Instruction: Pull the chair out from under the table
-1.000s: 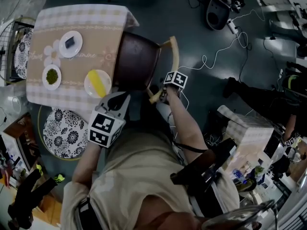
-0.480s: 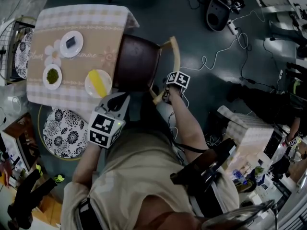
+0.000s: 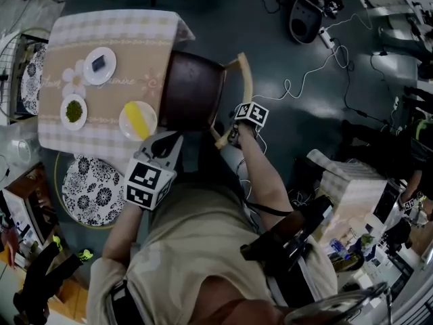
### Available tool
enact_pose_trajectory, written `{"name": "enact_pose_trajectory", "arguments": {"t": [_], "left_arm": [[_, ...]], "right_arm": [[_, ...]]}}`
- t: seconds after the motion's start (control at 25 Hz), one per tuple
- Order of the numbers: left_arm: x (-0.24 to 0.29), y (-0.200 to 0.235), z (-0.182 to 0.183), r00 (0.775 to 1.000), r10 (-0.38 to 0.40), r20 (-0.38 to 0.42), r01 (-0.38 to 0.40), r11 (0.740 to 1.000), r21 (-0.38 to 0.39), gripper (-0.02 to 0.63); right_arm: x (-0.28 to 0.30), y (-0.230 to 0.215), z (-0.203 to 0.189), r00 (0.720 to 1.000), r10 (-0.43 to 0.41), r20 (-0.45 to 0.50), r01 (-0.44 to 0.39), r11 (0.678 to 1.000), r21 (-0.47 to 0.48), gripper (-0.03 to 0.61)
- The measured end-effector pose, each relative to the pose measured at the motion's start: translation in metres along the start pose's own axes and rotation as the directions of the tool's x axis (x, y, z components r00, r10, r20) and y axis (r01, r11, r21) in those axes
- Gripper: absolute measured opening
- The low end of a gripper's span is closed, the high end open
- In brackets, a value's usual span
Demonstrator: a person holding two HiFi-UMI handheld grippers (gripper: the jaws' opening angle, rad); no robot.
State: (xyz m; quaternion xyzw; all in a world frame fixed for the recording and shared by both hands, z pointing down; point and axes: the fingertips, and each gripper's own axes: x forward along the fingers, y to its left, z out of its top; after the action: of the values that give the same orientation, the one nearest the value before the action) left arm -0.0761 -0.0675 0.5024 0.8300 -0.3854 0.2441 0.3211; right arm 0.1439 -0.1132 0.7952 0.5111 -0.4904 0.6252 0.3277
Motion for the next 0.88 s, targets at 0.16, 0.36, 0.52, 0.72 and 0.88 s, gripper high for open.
{"name": "enact_pose_trajectory", "arguments": {"t": [0.16, 0.36, 0.52, 0.72, 0.88], "left_arm": [[0.002, 0.000, 0.003, 1.000, -0.002, 0.002, 0.002, 1.000, 0.005, 0.006], [0.006, -0.003, 0.006, 1.000, -0.011, -0.002, 0.011, 1.000, 0.013, 0.006], [0.007, -0.004, 0.007, 1.000, -0.013, -0.004, 0.013, 1.000, 0.017, 0.006], [0.007, -0.004, 0.007, 1.000, -0.012, -0.002, 0.012, 1.000, 0.018, 0.006], [0.007, -0.005, 0.007, 1.000, -0.017, -0.004, 0.017, 1.000, 0.024, 0.006]], "right_arm": [[-0.001, -0.004, -0.001, 1.000, 0.002, -0.003, -0.002, 1.000, 0.003, 0.092], [-0.001, -0.010, 0.000, 1.000, 0.000, -0.002, 0.000, 1.000, 0.008, 0.092], [-0.002, -0.015, 0.001, 1.000, -0.002, -0.002, 0.002, 1.000, 0.008, 0.092], [-0.004, -0.017, 0.001, 1.000, -0.005, -0.004, 0.005, 1.000, 0.011, 0.092], [-0.004, -0.020, -0.001, 1.000, -0.006, -0.006, 0.006, 1.000, 0.014, 0.092]]}}
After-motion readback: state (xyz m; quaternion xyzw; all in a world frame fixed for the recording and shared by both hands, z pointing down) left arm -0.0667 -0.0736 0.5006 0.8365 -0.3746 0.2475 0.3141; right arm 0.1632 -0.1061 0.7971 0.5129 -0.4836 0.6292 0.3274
